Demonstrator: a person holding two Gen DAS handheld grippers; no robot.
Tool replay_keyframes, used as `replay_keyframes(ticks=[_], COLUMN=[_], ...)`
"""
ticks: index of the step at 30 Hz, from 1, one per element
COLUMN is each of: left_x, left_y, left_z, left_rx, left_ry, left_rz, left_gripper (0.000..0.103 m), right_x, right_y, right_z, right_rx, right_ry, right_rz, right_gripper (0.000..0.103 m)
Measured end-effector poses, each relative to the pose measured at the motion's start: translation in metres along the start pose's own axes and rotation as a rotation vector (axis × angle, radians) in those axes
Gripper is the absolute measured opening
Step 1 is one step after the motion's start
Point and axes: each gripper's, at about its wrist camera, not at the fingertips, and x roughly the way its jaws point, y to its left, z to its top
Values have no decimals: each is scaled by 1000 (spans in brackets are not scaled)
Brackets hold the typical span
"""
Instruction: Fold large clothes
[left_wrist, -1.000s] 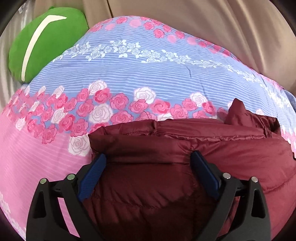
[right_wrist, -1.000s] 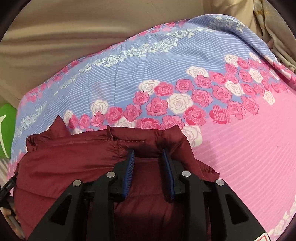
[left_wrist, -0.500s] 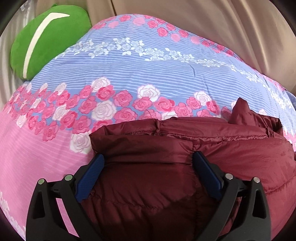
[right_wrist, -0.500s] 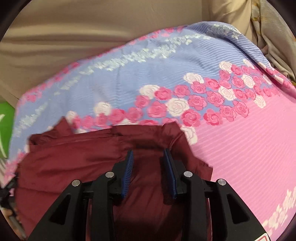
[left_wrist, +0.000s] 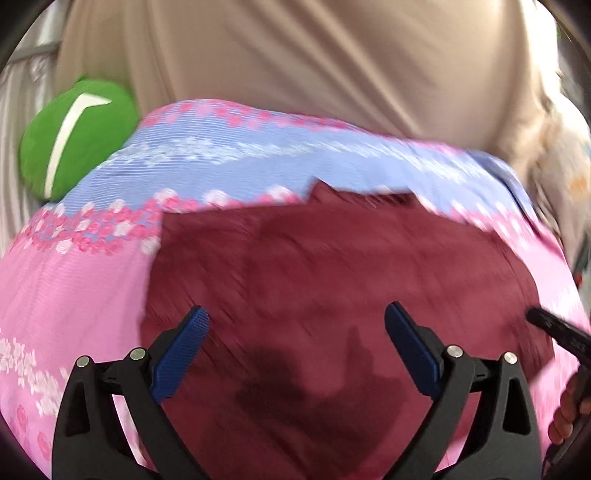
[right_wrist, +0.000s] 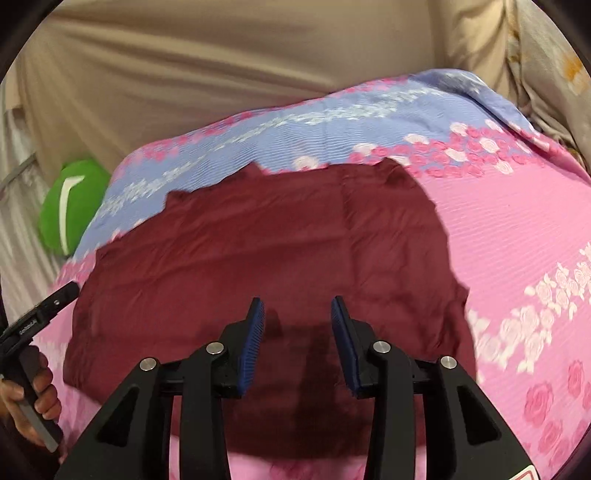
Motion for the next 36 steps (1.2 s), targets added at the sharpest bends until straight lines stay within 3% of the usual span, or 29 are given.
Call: replay_keyframes(ticks=[3, 5, 9, 14, 18, 23, 26, 32, 36], left_x=[-1, -1, -2, -11, -17, -36, -43, -38, -33], left_y=[-15, -10, 26, 63, 92, 92, 89, 81, 84], left_z=[-28, -43, -73, -99, -110, -99, -90, -77, -75], left_rx=[28, 10, -89, -155, -288, -268, -263, -276, -290], left_ry=[51, 81, 143, 150, 174, 107, 75, 57, 57], left_rz=[-18, -19, 29, 140, 82, 127, 107, 66, 61], left_gripper=[94, 94, 94, 94, 95, 94, 94, 94, 94], right_x=[-4, -5, -15, -22, -29, -46, -43, -3, 27], right_y=[19, 14, -22, -53, -51, -25, 12, 91, 118], right_z=[-23, -33, -45, -57, -58, -31, -6, 29, 41], right_rx=[-109, -115, -14, 60, 45, 15, -40, -142, -164], right_ry=[-7, 8, 23, 36, 28, -31, -63, -59, -34], right_rz=[-53, -97, -147, -179, -261, -174, -92, 32, 53], right_gripper=[40, 40, 41, 40, 41, 42, 42, 42, 42])
